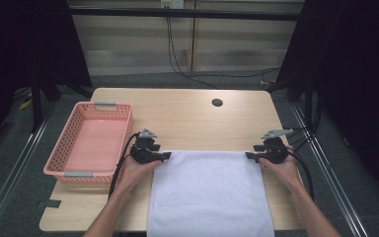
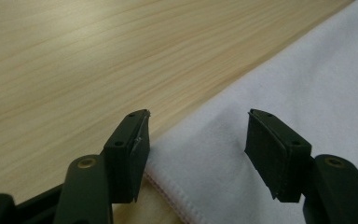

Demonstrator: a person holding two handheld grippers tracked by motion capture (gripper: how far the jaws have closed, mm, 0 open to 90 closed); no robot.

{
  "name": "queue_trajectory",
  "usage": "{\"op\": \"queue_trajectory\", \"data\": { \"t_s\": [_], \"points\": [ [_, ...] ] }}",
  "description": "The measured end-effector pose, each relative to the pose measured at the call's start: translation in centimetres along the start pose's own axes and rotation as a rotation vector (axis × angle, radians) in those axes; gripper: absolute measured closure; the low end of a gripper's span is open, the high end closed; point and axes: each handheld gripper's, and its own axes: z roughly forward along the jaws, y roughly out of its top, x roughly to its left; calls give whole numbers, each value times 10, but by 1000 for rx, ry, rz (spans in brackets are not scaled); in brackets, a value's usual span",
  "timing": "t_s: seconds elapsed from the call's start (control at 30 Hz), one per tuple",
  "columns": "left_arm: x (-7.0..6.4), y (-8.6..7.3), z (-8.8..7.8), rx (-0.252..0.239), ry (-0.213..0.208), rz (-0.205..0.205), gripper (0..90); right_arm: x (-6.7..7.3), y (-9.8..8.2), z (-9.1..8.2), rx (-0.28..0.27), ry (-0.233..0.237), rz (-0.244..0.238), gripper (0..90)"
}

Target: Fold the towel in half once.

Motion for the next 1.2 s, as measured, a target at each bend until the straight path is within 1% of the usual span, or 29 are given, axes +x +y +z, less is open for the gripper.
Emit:
{"op": "queue_trajectory", "data": {
  "t_s": [0.07,0.1,0.17,0.2,0.27,0.3,0.33,0.37,0.4,0.43,0.5,0.53,0.57,0.6,0.63,0.67,0.77,0.8,0.83,0.87,0.93,0.97,1.0,1.03,1.07,1.1,1.13,1.17,1.2],
  "points": [
    [1,-1,-2,-4,6,-15,413,-2,-1,2,3,-10,-2,467],
    [1,-1,-2,1,12,-5,417,-2,-1,3,5,2,0,467],
    [3,-3,1,10,8,-14,419,-2,-3,4,9,4,-11,467],
    [2,-4,1,21,15,-2,421,-2,-4,5,4,10,-3,467],
    [1,-5,2,32,12,12,436,-3,-5,6,3,29,11,467],
    [1,-5,2,42,18,19,436,-5,-5,6,2,28,16,466],
    [1,-6,2,41,29,29,446,-5,-6,6,-3,35,24,466],
    [2,-6,2,35,25,26,481,-5,-6,5,2,31,23,468],
    [2,-7,1,35,15,15,494,-4,-6,5,6,36,26,495],
    [3,-8,1,36,2,19,511,-3,-6,4,8,53,33,524],
    [2,-9,0,43,-49,45,632,-3,-6,3,10,76,27,586],
    [0,-9,0,48,-55,56,715,-3,-6,3,10,92,33,654],
    [0,-9,-1,56,-63,56,745,-3,-6,3,12,113,39,696],
    [0,-9,-1,56,-63,56,783,-3,-6,3,17,111,46,756],
    [0,-9,-1,45,-80,47,810,-3,-6,2,20,121,52,794],
    [-1,-9,-4,42,-85,47,821,-2,-6,2,22,125,55,811],
    [-1,-8,-6,27,-94,40,829,-3,-5,-1,8,129,62,823],
    [-1,-7,-8,10,-92,28,829,-4,-5,-4,-8,133,74,827],
    [-1,-6,-11,-2,-91,25,830,-6,-4,-9,-33,145,87,830],
    [-3,-4,-14,-25,-89,20,830,-8,-1,-20,-79,160,107,833],
    [-4,-1,-19,-53,-101,5,830,-7,2,-26,-98,156,98,835],
    [-4,1,-21,-62,-92,7,830,-6,3,-29,-108,158,94,835],
    [-5,4,-24,-81,-93,1,830,-6,5,-31,-116,159,89,835],
    [-5,4,-24,-81,-93,1,829,-7,7,-33,-128,156,87,835],
    [-4,8,-31,-111,-97,-4,828,-7,9,-34,-137,152,81,835],
    [-4,12,-35,-127,-83,4,829,-8,12,-36,-143,151,81,834],
    [-4,15,-37,-143,-82,-6,829,-9,16,-38,-163,152,84,834],
    [-4,15,-37,-143,-82,-6,829,-11,19,-40,-180,146,80,833],
    [-4,20,-40,-148,-81,5,829,-11,19,-40,-180,146,80,833]
  ]
}}
